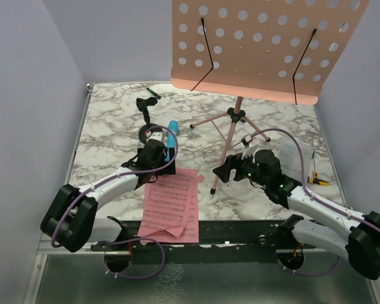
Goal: Set up the instrument practice props
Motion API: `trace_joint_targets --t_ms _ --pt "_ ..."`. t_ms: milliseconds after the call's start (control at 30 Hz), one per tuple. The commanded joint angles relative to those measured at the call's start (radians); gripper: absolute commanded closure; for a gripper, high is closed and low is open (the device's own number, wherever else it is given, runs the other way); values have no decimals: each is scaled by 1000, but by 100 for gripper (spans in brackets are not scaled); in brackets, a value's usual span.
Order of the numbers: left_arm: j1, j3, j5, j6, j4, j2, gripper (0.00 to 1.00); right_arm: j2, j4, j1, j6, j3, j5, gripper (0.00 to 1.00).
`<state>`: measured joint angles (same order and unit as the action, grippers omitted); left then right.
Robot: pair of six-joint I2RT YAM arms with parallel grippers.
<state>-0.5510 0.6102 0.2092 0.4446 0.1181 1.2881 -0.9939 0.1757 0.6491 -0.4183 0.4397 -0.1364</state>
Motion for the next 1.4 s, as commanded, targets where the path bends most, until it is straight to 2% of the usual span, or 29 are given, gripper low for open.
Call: trace_joint_targets --t_ms 0,200,433,500,767,867,1000,1200,1367 --pt "45 13 -127 -6 -23 35 1 -5 23 7 1 -2 -16 8" --pt "97 -19 -269 4 -100 64 3 -6 24 7 0 -6 -22 8" --pt "103 -46 -389 20 -162 75 15 -1 30 7 -2 -11 -31 8" --pt "104 -47 -414 22 -166 73 25 3 31 8 -4 -10 -34 8" --pt "105 -35 -503 49 -164 49 52 8 40 7 -7 -1 -39 8" --pt "104 -35 -531 57 -169 46 68 2 44 7 -9 2 -45 8" --pt "104 -39 -554 57 -187 56 83 -2 51 8 -13 3 -50 9" --pt "104 -26 -587 65 -202 50 95 12 31 7 -7 11 -51 9" --pt "103 -8 -542 78 -202 -50 100 43 21 7 -4 11 -51 9"
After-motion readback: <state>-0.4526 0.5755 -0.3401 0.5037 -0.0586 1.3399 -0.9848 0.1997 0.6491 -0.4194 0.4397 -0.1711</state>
